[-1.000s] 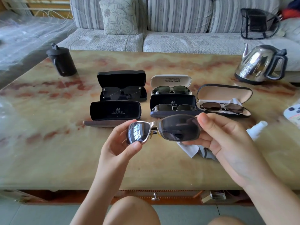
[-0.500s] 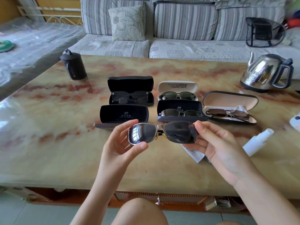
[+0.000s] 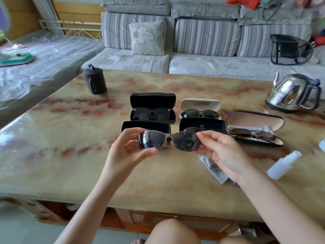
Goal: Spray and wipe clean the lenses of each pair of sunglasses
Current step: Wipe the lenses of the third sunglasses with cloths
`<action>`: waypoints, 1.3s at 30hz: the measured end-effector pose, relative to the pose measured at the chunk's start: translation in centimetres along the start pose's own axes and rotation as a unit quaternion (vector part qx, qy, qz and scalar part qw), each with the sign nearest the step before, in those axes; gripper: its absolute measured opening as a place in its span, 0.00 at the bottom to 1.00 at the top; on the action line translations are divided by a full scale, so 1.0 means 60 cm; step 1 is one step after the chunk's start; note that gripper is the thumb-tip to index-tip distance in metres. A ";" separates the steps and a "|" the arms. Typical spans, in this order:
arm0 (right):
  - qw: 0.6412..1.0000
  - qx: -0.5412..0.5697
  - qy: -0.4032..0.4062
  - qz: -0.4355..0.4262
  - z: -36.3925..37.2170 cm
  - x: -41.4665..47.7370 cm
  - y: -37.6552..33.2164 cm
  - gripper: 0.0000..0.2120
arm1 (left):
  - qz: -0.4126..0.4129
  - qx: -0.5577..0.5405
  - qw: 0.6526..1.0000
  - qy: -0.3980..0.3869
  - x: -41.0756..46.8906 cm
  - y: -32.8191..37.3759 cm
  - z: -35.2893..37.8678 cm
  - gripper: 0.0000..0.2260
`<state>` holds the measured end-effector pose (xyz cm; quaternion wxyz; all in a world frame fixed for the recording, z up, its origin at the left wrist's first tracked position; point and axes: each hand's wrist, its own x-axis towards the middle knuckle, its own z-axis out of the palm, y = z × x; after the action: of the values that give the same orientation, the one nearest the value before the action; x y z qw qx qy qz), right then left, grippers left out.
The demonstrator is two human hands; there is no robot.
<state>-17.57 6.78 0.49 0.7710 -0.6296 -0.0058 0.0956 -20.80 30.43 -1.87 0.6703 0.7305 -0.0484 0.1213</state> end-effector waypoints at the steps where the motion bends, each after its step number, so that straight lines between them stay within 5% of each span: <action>1: 1.000 0.003 -0.003 0.003 0.006 0.010 0.000 0.14 | -0.003 0.007 1.000 0.002 0.007 -0.002 -0.008 0.22; 9: 0.999 0.031 0.002 0.021 0.046 0.084 0.007 0.06 | 0.024 0.136 0.990 0.029 0.054 -0.026 -0.057 0.21; 16: 0.995 -0.100 -0.017 0.016 0.063 0.135 0.026 0.09 | -0.008 0.199 0.980 0.013 0.099 -0.038 -0.081 0.21; 25: 0.994 -0.099 0.033 0.025 0.078 0.153 0.038 0.10 | -0.044 0.110 0.993 -0.008 0.112 -0.073 -0.104 0.08; 29: 0.989 -0.137 0.047 0.020 0.087 0.160 0.045 0.11 | -0.073 0.059 0.996 -0.002 0.118 -0.082 -0.108 0.13; 39: 0.926 -0.366 0.064 -0.065 0.099 0.148 0.069 0.12 | -0.076 0.186 0.979 0.025 0.114 -0.110 -0.113 0.12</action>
<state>-10.23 14.72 -3.30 0.4899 -0.8711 -0.0323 -0.0044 -13.39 38.39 -6.11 0.5308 0.8408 0.0474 0.0951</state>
